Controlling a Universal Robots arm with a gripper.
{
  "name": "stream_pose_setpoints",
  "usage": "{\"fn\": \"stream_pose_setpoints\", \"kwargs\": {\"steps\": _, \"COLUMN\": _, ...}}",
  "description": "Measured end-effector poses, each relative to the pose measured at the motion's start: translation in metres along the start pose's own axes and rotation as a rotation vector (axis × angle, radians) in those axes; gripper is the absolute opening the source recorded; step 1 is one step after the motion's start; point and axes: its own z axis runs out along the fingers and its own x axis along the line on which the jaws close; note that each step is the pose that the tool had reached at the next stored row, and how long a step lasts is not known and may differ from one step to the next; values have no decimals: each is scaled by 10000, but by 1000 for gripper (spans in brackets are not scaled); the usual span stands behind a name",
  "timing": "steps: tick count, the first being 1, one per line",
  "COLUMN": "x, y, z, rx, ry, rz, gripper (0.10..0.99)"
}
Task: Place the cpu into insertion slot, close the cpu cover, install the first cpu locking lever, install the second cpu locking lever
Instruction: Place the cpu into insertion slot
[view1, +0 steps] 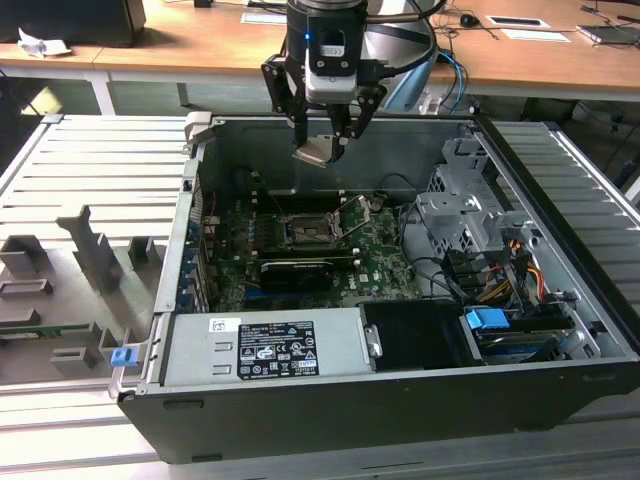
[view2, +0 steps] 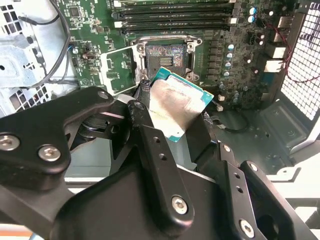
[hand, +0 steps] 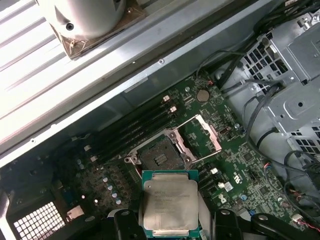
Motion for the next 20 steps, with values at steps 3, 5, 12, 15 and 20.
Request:
{"fn": "stream_pose_setpoints", "kwargs": {"steps": 3, "x": 0, "y": 0, "z": 3, "rx": -5, "ry": -18, "rz": 203, "gripper": 529}}
{"fn": "stream_pose_setpoints", "kwargs": {"steps": 5, "x": 0, "y": 0, "z": 3, "rx": -6, "ry": -26, "rz": 295, "gripper": 529}}
{"fn": "stream_pose_setpoints", "kwargs": {"steps": 12, "x": 0, "y": -1, "z": 6, "rx": -13, "ry": -57, "rz": 647, "gripper": 529}}
{"fn": "stream_pose_setpoints", "kwargs": {"steps": 15, "x": 0, "y": -1, "z": 8, "rx": -17, "ry": -75, "rz": 844, "gripper": 529}}
{"fn": "stream_pose_setpoints", "kwargs": {"steps": 20, "x": 0, "y": -1, "z": 10, "rx": -21, "ry": -95, "rz": 1062, "gripper": 529}}
